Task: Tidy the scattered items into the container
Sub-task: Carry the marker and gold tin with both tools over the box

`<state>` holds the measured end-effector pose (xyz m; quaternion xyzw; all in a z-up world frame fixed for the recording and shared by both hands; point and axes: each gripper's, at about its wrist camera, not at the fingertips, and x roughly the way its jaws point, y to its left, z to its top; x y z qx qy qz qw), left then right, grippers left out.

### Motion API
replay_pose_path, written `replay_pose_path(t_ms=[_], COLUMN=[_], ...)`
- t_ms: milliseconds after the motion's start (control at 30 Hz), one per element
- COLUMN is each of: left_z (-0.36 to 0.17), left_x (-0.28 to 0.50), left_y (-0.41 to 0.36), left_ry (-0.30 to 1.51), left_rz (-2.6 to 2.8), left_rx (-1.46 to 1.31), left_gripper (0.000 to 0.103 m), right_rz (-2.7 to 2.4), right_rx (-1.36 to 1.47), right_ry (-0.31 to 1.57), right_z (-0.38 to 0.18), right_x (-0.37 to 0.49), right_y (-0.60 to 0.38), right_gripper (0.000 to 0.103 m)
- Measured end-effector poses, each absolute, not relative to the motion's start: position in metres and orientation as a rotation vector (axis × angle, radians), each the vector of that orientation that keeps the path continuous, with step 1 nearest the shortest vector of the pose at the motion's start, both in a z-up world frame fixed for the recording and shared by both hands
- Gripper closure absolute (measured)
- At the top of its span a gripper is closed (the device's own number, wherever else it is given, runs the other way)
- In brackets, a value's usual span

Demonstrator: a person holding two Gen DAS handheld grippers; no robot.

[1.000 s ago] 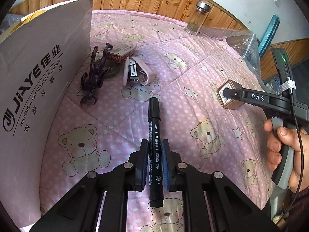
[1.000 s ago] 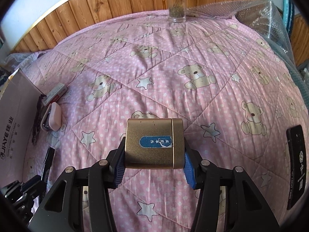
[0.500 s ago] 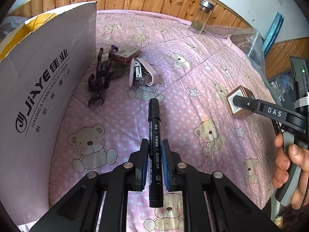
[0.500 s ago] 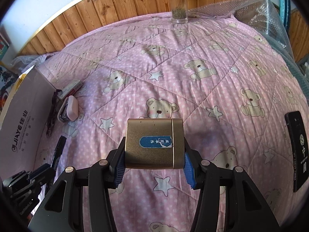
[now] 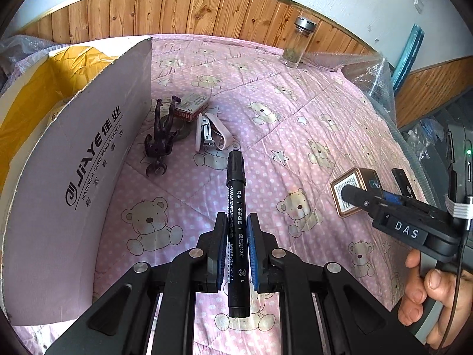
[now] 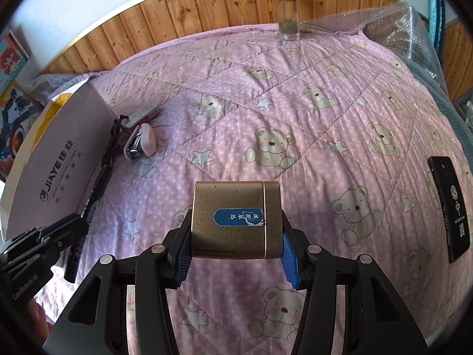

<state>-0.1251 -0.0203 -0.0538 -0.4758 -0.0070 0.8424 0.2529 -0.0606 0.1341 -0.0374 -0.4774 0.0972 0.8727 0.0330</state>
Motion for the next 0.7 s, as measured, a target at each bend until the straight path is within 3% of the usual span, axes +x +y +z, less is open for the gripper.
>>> replay_pose_path(t_ms=[700], left_z=[-0.004], left_x=[-0.102], left_y=[-0.056], left_ry=[-0.129], left_rz=[2.297], left_rx=[-1.163], left_gripper=[0.089], right_rz=[2.797], right_rx=[-1.415], right_ry=[0.13], right_z=[0.009], right_x=[-0.037], right_y=[0.056], right_gripper=[0.05])
